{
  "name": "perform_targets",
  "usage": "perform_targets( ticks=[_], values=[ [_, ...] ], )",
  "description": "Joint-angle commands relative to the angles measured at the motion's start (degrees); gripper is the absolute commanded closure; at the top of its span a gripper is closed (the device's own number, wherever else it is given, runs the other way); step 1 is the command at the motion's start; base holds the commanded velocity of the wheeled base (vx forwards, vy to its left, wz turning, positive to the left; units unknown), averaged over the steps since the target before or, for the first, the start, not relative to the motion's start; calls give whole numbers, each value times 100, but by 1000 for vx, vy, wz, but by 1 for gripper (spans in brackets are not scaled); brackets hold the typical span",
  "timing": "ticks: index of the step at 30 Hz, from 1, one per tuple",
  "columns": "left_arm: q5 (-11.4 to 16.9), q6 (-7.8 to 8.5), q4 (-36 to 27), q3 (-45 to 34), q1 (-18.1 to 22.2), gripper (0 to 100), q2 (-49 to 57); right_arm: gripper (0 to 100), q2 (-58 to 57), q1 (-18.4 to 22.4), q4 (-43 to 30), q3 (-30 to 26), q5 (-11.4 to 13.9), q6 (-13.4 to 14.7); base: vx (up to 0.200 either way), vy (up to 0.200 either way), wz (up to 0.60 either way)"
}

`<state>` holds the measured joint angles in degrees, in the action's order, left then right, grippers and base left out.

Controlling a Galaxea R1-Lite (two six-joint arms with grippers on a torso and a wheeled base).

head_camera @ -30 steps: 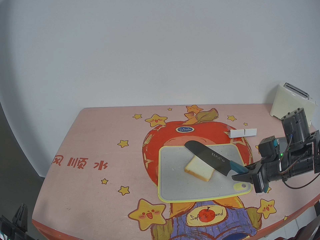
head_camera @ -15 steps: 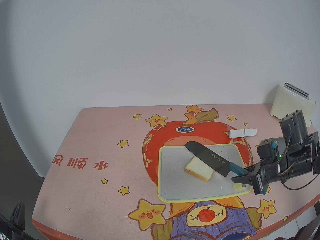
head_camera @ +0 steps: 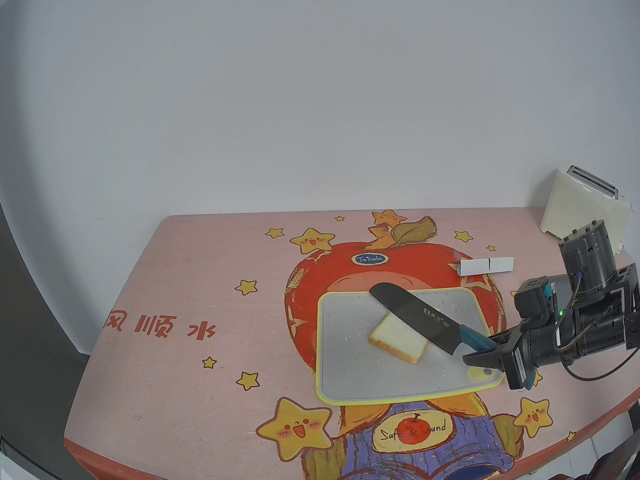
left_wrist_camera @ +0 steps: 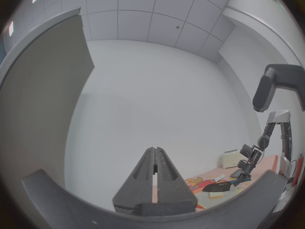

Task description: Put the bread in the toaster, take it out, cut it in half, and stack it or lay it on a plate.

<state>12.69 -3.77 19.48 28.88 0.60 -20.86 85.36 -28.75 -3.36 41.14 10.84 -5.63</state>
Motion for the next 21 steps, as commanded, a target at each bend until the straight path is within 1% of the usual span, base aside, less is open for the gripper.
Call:
perform_targets(
  ticks=[1, 2, 4, 7, 9, 10, 11, 12, 15, 16, 18, 19, 20, 21],
  values=[
    [1394, 34, 1058, 953, 2, 100, -3390, 100, -37, -79, -6, -36, -47, 9, 0, 0, 0],
    [1517, 43, 1075, 962, 2, 100, -3522, 100, -37, -123, -15, -45, -47, 18, 0, 0, 0],
    [1895, 113, 1075, 953, 2, 100, -3776, 100, -54, -184, -15, -71, -55, 18, 0, 0, 0],
    [2194, 183, 1075, 953, 2, 100, -3979, 100, -72, -184, -15, -63, -55, 18, 0, 0, 0],
    [2255, 245, 1093, 1014, -7, 100, -4190, 100, -98, -166, -15, -63, -55, 18, 0, 0, 0],
    [2255, 245, 1093, 1014, -7, 100, -4190, 100, -98, -166, -15, -63, -55, 18, 0, 0, 0],
    [2255, 271, 1102, 1093, -69, 100, -4339, 100, -98, -149, -15, -63, -55, 18, 0, 0, 0],
    [2255, 289, 1102, 1146, -174, 100, -4444, 100, -98, -149, -15, -63, -55, 18, 0, 0, 0],
    [2203, 315, 1102, 1357, -684, 100, -4717, 100, -107, -149, -15, -54, -55, 18, 0, 0, 0],
    [2203, 315, 1102, 1392, -754, 100, -4752, 100, -98, -149, -15, -45, -55, 18, 0, 0, 0],
    [2203, 306, 1102, 1559, -1264, 100, -5060, 100, -72, -166, -6, -36, -64, 27, 0, 0, 0],
    [2203, 306, 1102, 1568, -1343, 100, -5095, 100, -72, -166, -6, -36, -64, 27, 0, 0, 0],
    [2176, 315, 1111, 1612, -1642, 100, -5262, 100, -81, -175, -6, -36, -73, 36, 0, 0, 0],
    [2141, 315, 1111, 1621, -1844, 100, -5367, 100, -72, -175, -6, -45, -73, 36, 0, 0, 0]
  ],
)
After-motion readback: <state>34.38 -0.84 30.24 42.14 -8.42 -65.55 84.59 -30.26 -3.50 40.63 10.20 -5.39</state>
